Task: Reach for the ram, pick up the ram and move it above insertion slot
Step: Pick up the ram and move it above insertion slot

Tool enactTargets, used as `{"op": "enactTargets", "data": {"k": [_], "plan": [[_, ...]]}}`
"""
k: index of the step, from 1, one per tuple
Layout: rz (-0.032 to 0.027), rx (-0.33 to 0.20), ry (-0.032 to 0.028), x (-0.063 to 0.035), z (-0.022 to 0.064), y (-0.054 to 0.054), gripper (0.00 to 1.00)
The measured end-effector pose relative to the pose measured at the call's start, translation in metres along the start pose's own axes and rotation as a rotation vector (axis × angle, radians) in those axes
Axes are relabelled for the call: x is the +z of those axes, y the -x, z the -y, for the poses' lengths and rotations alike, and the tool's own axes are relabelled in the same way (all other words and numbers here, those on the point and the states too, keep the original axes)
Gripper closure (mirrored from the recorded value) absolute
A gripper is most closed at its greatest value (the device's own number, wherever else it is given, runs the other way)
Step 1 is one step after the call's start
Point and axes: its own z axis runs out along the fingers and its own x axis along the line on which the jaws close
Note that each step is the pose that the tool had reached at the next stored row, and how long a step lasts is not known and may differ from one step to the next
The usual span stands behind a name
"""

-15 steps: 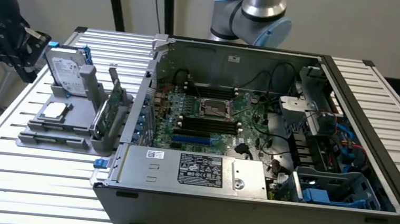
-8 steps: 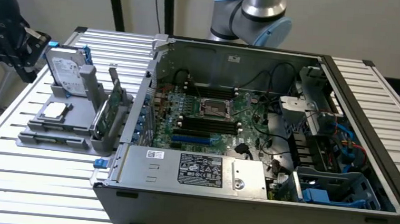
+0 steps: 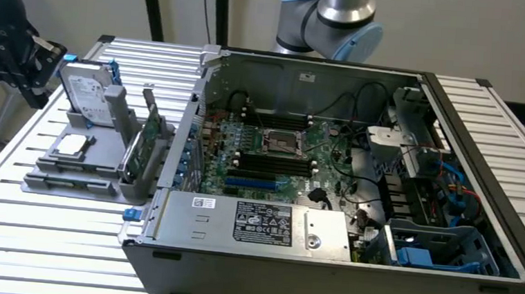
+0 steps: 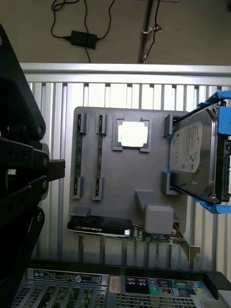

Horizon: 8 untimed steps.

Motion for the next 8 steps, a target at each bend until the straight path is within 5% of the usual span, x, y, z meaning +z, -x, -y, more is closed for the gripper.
{"op": "enactTargets", "data": {"k": [8], "plan": [[-0.0053,-0.124,-0.0005,0.0,-0.002,0.0,0.89]]}}
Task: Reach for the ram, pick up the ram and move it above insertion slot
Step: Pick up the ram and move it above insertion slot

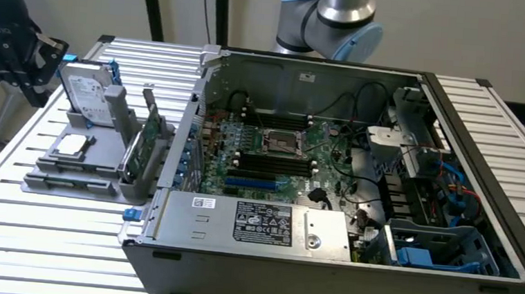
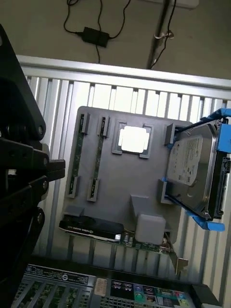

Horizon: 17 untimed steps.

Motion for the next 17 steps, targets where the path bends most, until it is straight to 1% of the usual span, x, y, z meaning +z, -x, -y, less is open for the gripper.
{"op": "enactTargets", "data": {"k": [17], "plan": [[-0.0129,-0.309,-0.0001,0.0,0.0,0.0,0.89]]}}
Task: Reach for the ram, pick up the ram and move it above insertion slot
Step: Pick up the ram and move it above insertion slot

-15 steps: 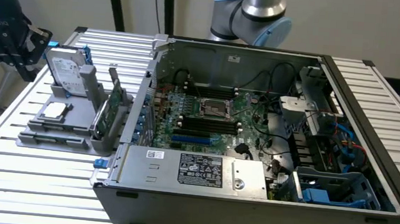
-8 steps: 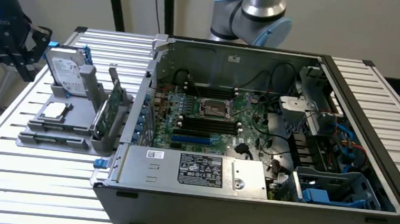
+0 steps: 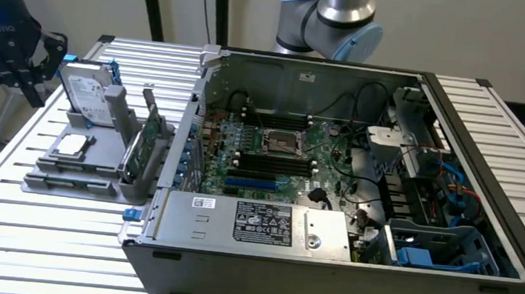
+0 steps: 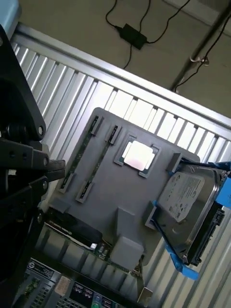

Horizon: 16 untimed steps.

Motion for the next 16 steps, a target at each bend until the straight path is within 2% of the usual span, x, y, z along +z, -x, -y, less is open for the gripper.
{"op": "enactTargets", "data": {"k": [16], "plan": [[-0.0122,-0.291,-0.0001,0.0,0.0,0.0,0.89]]}}
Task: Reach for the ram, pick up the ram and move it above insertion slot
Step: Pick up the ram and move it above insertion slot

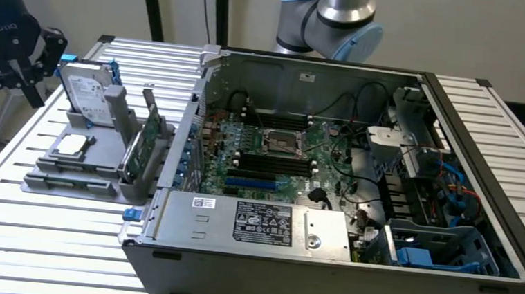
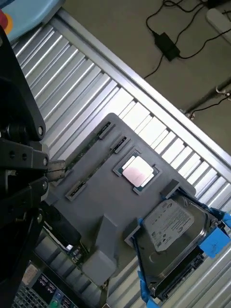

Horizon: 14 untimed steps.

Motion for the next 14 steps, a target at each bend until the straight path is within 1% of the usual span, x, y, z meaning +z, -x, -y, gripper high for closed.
{"op": "enactTargets", "data": {"k": [10,14], "plan": [[-0.0069,-0.181,-0.0008,0.0001,0.0,0.0,0.89],[-0.0077,-0.254,-0.0044,0.0003,0.0,0.0,0.89]]}}
